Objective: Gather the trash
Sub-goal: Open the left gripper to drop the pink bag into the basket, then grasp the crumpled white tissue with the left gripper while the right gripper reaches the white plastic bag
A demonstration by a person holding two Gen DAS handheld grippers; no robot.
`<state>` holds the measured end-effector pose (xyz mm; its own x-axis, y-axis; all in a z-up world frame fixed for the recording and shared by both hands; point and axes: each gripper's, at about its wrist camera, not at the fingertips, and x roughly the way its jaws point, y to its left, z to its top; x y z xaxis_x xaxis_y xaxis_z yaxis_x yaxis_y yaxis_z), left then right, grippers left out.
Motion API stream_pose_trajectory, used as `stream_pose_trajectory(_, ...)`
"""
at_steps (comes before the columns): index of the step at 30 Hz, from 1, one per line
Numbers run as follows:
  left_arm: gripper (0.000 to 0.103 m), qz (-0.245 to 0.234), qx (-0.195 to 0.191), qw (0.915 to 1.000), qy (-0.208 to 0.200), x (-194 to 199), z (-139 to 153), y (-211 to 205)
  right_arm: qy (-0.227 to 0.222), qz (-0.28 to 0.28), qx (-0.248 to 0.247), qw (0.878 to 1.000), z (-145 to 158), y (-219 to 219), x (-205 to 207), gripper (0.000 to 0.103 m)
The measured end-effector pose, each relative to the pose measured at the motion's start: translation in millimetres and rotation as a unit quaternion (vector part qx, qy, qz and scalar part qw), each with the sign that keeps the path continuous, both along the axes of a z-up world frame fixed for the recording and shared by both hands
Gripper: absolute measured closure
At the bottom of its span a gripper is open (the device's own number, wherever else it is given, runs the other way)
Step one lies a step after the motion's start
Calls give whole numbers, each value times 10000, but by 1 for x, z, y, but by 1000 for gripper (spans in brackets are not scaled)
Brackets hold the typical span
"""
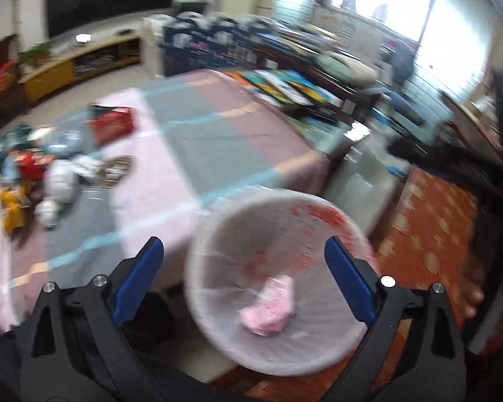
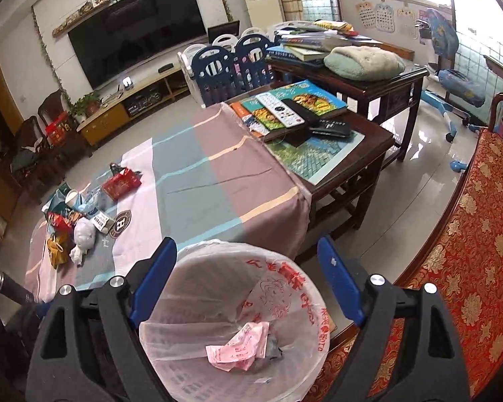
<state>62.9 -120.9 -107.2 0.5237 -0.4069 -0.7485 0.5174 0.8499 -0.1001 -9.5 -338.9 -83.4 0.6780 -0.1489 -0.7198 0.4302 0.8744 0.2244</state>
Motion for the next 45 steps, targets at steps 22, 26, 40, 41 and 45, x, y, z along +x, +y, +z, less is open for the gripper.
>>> stream_pose_trajectory(22, 47, 1967, 716, 9749, 761, 229, -115, 155, 811, 520, 273, 9950, -55, 42, 72, 19)
stream_pose_trajectory(26, 78, 1815, 751, 9773, 798, 227, -125, 155, 851, 615, 326, 9939, -60, 51, 88, 19)
stream_pose_trajectory(40, 79, 2232, -673, 9630, 1354, 136, -110, 207, 651, 2366, 800, 9661, -80, 200, 210, 19)
stream_pose_trajectory(41, 79, 2234, -739, 9614, 1427, 137, -112, 208, 650, 2556, 877, 9606, -81, 216, 221, 19)
stream_pose_trajectory(45, 75, 2186, -764, 9606, 1535, 137, -117, 209, 923, 3152, 751, 9415, -90, 277, 257, 19)
